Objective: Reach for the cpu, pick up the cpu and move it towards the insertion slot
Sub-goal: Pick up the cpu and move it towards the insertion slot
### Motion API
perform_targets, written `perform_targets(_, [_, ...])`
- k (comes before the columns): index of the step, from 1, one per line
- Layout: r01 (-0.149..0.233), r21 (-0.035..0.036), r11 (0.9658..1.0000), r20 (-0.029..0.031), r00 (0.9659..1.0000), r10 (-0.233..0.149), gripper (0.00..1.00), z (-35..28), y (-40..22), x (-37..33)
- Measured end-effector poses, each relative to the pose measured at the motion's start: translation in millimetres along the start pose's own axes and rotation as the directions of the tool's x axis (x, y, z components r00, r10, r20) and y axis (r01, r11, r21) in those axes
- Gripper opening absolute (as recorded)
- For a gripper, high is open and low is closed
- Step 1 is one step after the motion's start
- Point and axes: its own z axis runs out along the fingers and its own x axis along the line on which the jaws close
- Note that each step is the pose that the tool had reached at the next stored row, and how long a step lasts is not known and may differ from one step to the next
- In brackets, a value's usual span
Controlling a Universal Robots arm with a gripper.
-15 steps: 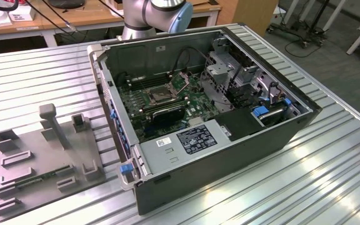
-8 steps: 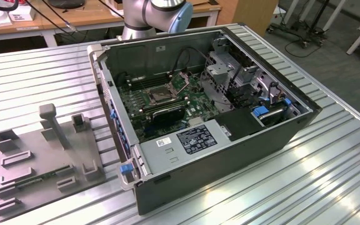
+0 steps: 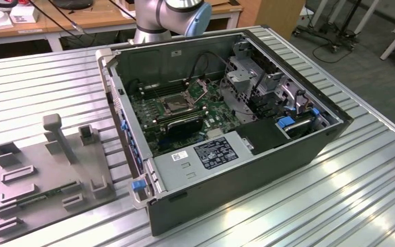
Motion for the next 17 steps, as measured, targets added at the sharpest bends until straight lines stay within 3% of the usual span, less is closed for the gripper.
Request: perform_targets(17, [0.0,-0.0006,1.0,-0.0001,1.0,0.0,0.54,-3.5,0.2,0.0])
